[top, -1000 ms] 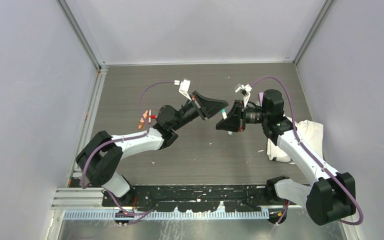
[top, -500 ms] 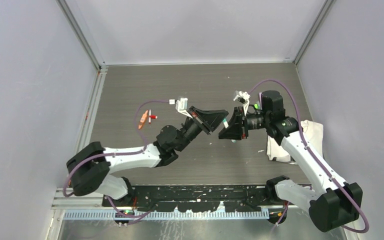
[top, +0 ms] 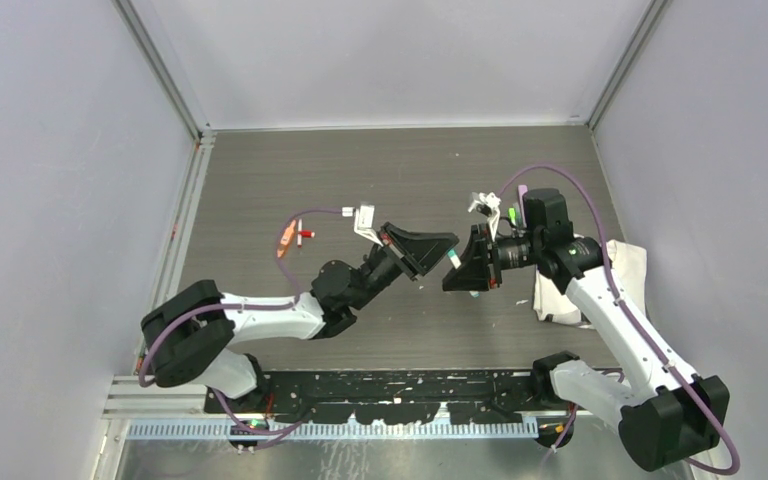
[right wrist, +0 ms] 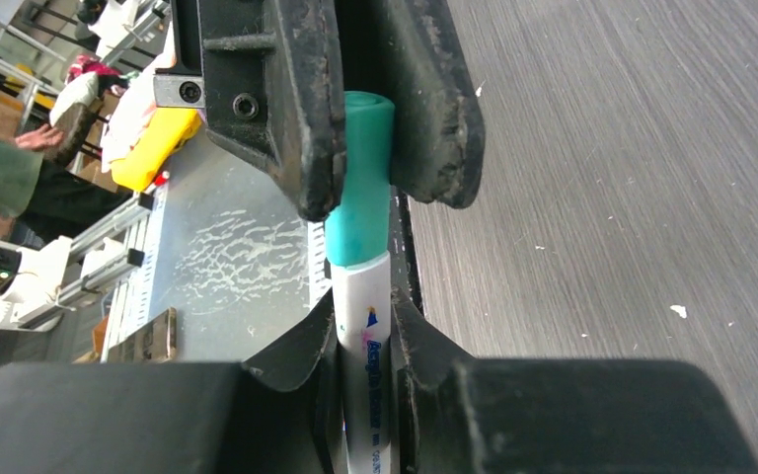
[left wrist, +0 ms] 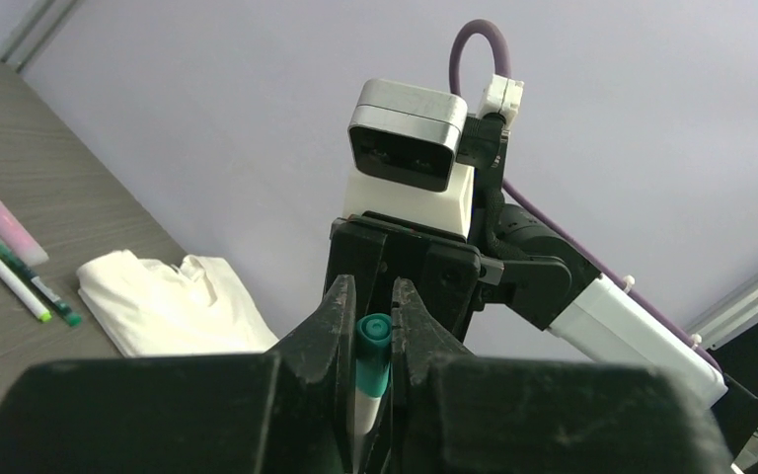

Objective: Insert the pens into the pen caps
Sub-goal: Press the pen cap onto the pen.

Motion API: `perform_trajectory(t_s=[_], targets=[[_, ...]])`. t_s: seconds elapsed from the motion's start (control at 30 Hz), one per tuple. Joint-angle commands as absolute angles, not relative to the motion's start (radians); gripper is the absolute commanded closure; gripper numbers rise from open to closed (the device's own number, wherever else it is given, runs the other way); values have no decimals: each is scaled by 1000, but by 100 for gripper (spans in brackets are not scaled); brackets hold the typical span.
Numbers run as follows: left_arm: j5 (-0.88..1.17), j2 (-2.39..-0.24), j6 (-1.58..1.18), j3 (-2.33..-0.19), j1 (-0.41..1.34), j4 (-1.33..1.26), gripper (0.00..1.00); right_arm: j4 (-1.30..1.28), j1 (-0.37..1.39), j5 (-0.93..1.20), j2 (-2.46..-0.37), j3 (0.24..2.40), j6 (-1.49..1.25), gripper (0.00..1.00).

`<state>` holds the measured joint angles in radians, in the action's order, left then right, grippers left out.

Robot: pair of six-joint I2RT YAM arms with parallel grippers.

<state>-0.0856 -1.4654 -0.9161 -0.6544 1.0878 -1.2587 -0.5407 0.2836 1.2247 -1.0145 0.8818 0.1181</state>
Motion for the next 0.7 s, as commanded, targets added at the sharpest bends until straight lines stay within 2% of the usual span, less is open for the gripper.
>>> perform_trajectory(t_s=[0.0,0.13,0.33,0.43,0.53,0.67], targets=[[199,-1452,-959,-617,1248,-1018,99,-333,234,1073,-1018,983,117,99],[37,-1422,-815,-699,1338,-755,99,-324,231,1062,-1013,967,130,99],[161,-1614,-926,-679,1342,-1170,99,-296,235,1074,-1010,943,141,99],[147,-1629,-996,-597,1334,-1301,99,-293,227,1050,-1008,947,132,99],[172,-1590,-986,-568,1338,-1230,100,-230,217,1080,-1012,936,71,99],[310,-1606,-999,-579,1326,-1193,100,-188,201,1113,-1008,929,25,100]])
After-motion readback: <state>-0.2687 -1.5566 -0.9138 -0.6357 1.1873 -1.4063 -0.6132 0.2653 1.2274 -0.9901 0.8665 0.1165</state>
